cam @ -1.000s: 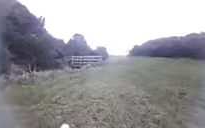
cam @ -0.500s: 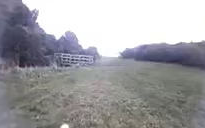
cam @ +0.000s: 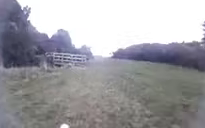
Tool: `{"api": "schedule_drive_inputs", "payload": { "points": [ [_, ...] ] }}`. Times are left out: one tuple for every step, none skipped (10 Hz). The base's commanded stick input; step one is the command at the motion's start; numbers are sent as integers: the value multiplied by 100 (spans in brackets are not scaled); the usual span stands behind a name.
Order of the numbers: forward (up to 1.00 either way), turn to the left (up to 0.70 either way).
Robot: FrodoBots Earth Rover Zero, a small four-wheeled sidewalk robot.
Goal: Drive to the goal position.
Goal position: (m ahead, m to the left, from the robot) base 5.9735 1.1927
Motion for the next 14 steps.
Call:
{"api": "schedule_drive_inputs", "payload": {
  "points": [
    [70, -35],
    [70, -33],
    [70, -17],
    [70, -1],
    [70, 0],
    [70, 0],
    [70, 0],
    [70, 0],
    [70, 0],
    [70, 0],
    [70, -4],
    [70, -20],
    [70, 0],
    [70, 0]
  ]
}}
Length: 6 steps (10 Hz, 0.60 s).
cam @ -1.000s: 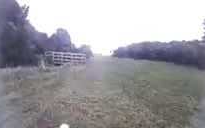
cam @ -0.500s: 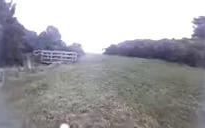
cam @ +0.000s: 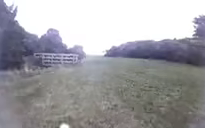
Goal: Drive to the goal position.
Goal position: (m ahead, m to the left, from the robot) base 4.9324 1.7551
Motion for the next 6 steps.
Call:
{"api": "schedule_drive_inputs", "payload": {
  "points": [
    [70, 0],
    [70, 0],
    [70, 0],
    [70, 0],
    [70, 0],
    [70, -6]
  ]
}}
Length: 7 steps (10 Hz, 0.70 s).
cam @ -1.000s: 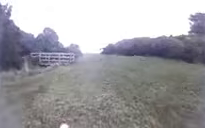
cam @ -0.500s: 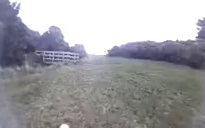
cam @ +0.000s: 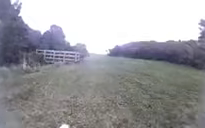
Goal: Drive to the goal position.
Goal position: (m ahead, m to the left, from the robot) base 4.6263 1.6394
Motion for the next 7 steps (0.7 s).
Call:
{"api": "schedule_drive_inputs", "payload": {
  "points": [
    [70, -21],
    [70, -35],
    [70, -35],
    [70, -35],
    [70, -35],
    [70, -35],
    [70, -27]
  ]
}}
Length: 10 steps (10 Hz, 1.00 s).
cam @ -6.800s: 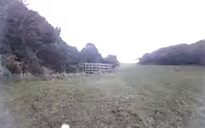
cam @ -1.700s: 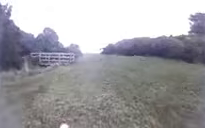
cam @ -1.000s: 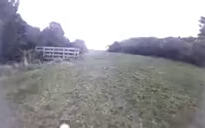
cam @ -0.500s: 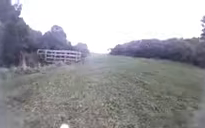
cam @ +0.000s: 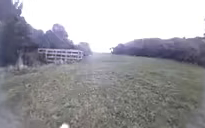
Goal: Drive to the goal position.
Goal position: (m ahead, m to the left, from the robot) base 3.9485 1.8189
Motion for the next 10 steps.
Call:
{"api": "schedule_drive_inputs", "payload": {
  "points": [
    [70, -12],
    [70, 0],
    [70, 0],
    [70, 0],
    [70, 0],
    [70, 0],
    [70, 0],
    [70, 0],
    [70, 0],
    [70, 0]
  ]
}}
